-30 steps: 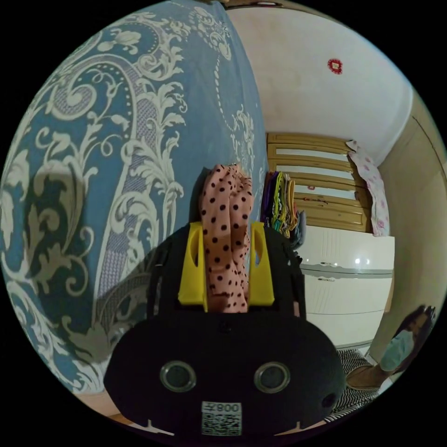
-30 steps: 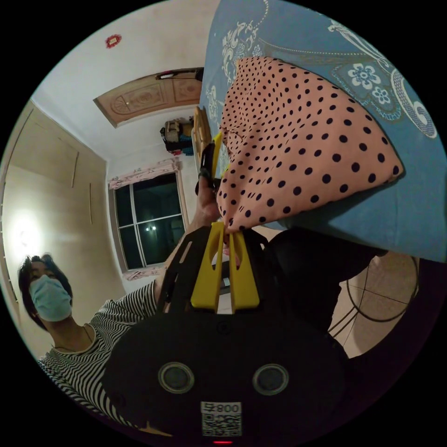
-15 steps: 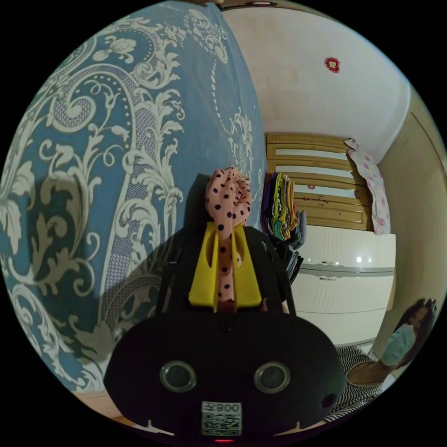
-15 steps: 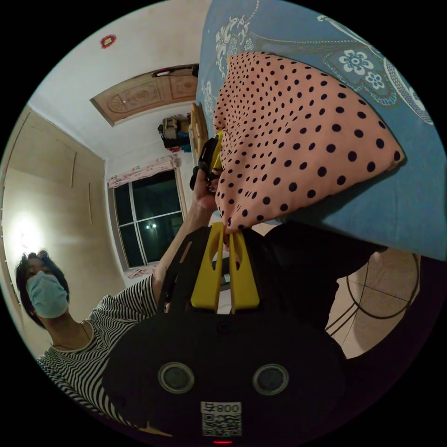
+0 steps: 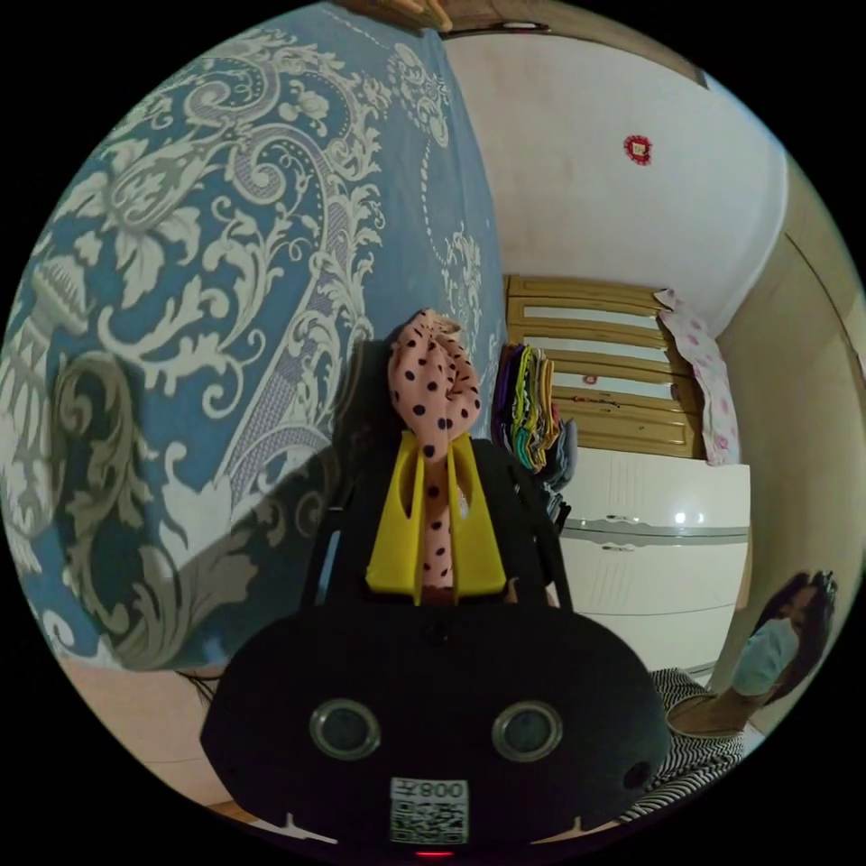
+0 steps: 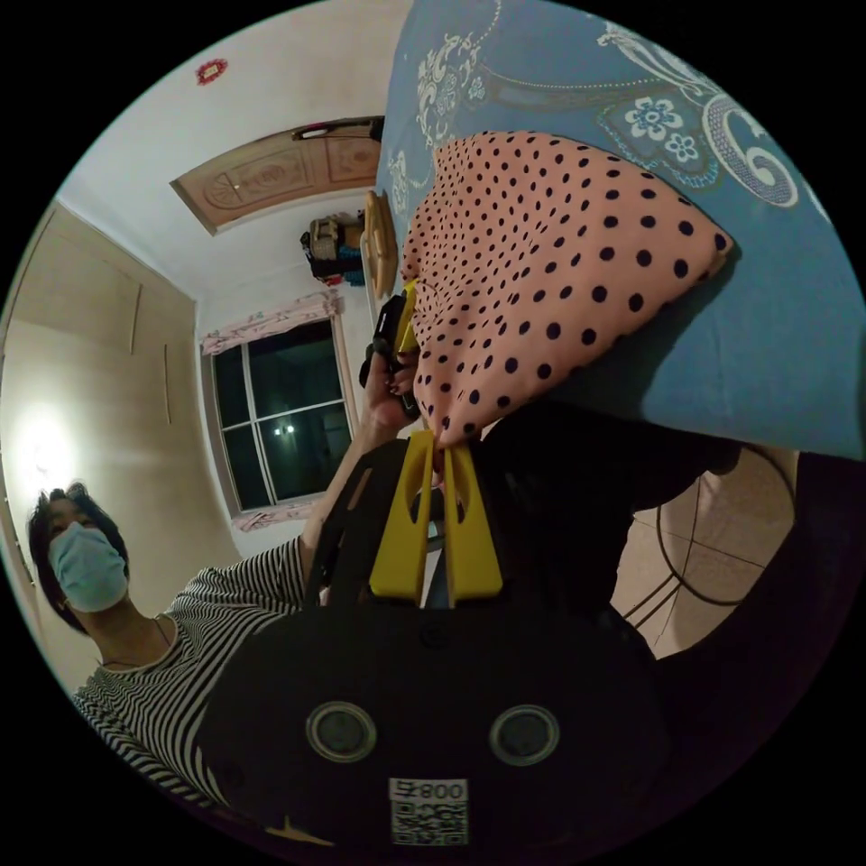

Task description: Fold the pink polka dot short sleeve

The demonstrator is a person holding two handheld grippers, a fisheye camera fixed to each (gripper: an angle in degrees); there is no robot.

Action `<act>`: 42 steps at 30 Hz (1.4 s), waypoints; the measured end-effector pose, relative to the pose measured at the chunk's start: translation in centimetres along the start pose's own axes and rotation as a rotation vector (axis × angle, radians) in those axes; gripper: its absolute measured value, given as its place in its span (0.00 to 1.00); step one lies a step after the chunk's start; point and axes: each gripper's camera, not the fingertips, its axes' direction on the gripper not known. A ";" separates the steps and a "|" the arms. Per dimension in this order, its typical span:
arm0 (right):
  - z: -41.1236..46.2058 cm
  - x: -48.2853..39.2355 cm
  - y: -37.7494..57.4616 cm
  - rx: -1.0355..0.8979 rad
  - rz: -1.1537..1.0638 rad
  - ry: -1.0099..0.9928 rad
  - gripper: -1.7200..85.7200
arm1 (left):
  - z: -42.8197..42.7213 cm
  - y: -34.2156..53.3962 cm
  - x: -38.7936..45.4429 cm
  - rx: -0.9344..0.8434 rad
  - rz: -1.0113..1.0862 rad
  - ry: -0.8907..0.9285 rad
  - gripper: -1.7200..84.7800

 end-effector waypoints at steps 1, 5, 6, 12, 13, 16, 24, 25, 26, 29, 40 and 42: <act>-0.7 -0.7 0.7 0.004 -0.002 -0.001 0.03 | 0.6 0.1 -0.5 0.005 -0.003 0.013 0.07; -2.8 -2.7 2.7 0.019 -0.004 -0.011 0.03 | 3.3 0.3 -1.9 0.010 -0.005 0.013 0.07; -3.5 -3.4 3.4 0.025 -0.005 -0.012 0.03 | 3.7 0.3 -2.2 0.012 -0.005 0.014 0.07; -7.0 -7.4 6.9 0.046 -0.025 -0.031 0.03 | 8.4 0.4 -4.2 0.027 0.004 0.047 0.07; -7.8 -8.3 7.6 0.049 -0.031 -0.034 0.03 | 9.5 0.4 -4.5 0.026 0.010 0.051 0.07; -10.1 -10.4 9.6 0.070 -0.043 -0.070 0.03 | 12.3 0.2 -4.9 0.018 0.036 0.066 0.07; -19.1 -16.0 14.8 0.191 -0.100 -0.202 0.03 | 24.0 -2.1 -3.1 -0.074 0.190 0.071 0.07; -21.0 -16.8 15.6 0.220 -0.111 -0.225 0.03 | 26.6 -2.6 -2.6 -0.098 0.213 0.071 0.08; -22.0 -17.2 16.1 0.238 -0.118 -0.236 0.03 | 29.5 -3.1 -2.1 -0.126 0.236 0.070 0.08; -27.9 -19.0 18.3 0.340 -0.145 -0.297 0.03 | 37.9 -4.4 -0.6 -0.209 0.297 0.076 0.08; -56.5 -30.5 29.7 0.832 -0.383 -0.126 0.03 | 74.4 -6.2 5.4 -0.544 0.512 0.247 0.08; -59.2 -31.3 31.1 0.877 -0.384 -0.050 0.03 | 79.8 -6.3 4.4 -0.588 0.531 0.234 0.08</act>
